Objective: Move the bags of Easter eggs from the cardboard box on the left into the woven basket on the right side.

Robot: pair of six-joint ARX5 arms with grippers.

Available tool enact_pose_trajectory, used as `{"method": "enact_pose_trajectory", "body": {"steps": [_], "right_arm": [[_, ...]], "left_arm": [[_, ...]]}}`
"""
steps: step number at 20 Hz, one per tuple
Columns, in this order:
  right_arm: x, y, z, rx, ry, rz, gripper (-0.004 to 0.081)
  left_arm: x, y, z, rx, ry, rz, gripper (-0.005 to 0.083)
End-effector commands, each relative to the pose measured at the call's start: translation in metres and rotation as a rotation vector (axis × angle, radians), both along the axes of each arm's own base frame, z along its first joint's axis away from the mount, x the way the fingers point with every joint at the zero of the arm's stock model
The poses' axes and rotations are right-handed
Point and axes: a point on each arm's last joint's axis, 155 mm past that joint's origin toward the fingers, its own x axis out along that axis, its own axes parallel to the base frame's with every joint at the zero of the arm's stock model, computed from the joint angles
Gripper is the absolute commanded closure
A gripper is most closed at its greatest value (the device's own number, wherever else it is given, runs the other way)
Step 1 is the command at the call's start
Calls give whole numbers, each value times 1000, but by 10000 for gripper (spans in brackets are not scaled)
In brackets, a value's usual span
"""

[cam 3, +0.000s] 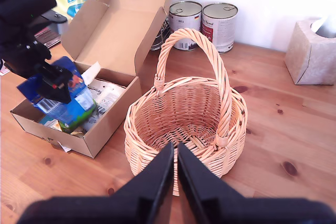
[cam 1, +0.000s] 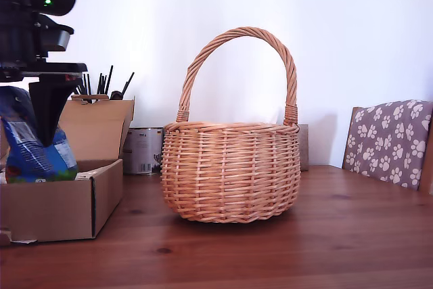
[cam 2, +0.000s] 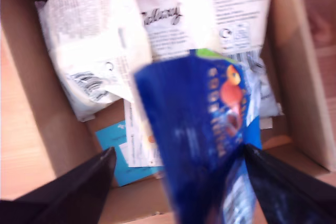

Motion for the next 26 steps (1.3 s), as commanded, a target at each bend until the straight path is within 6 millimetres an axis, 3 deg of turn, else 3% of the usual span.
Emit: {"method": "enact_pose_trajectory", "body": {"steps": [1, 5, 10, 11, 14, 15, 22, 26], "right_arm": [[0, 0, 1, 3, -4, 3, 783], [0, 0, 2, 4, -5, 2, 783], [0, 0, 1, 5, -4, 2, 783], [0, 0, 1, 5, -4, 2, 783], [0, 0, 2, 5, -4, 2, 783], [0, 0, 1, 5, -4, 2, 783], [0, 0, 1, 5, -4, 1, 783], [-1, 0, 0, 2, 0, 1, 783]], "left_arm": [[-2, -9, -6, -29, 17, -27, 64], [0, -24, -24, -60, 56, -55, 64], [-1, -24, -45, -42, 113, -66, 82], [0, -24, -45, -42, 111, -68, 140], [0, -26, -45, -43, 111, -91, 528], [0, -28, -45, -57, 109, -94, 573], [-3, -35, -38, -94, 111, -107, 617], [1, -42, -5, -141, 31, -147, 617]]}}
